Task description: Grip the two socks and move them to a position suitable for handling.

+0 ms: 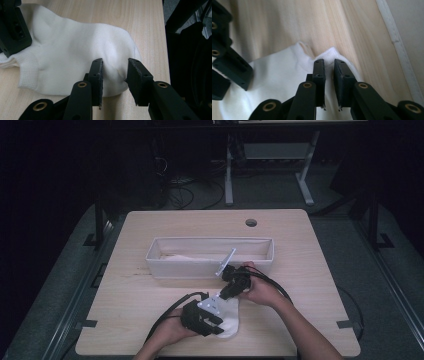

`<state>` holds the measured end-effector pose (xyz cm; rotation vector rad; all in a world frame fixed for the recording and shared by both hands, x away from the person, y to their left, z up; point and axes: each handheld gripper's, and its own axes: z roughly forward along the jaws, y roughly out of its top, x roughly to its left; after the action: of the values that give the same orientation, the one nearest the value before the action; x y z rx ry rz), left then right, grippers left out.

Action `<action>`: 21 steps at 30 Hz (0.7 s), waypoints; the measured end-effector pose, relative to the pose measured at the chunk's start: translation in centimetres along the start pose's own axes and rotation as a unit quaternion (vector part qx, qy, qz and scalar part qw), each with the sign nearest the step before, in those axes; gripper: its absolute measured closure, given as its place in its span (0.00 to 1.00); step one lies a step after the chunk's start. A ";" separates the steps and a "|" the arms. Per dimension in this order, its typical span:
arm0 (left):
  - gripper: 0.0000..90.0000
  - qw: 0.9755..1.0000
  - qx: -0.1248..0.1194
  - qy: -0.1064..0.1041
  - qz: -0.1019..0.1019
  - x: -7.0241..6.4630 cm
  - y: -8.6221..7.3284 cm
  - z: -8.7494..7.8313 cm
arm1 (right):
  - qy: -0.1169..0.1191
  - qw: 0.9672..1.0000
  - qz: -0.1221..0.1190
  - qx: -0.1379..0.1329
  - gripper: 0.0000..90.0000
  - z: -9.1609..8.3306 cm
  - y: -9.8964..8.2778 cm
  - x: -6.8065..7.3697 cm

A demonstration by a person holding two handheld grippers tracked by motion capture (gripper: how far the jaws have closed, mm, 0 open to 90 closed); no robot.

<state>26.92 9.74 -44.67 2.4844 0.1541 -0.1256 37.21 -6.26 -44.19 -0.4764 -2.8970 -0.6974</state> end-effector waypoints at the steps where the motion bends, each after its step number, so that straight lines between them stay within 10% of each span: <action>1: 0.73 1.000 0.001 -0.001 0.000 0.0 0.0 0.0 | 0.002 1.000 0.002 0.001 0.88 0.1 0.0 -0.1; 21: 0.73 1.000 -0.009 0.009 -0.001 0.1 0.3 -0.7 | -0.010 1.000 0.001 -0.019 0.86 -2.2 -1.3 0.9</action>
<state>27.10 9.94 -43.96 2.4679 0.1654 -0.1035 36.02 -8.19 -42.60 -0.4926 -2.9061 -0.7529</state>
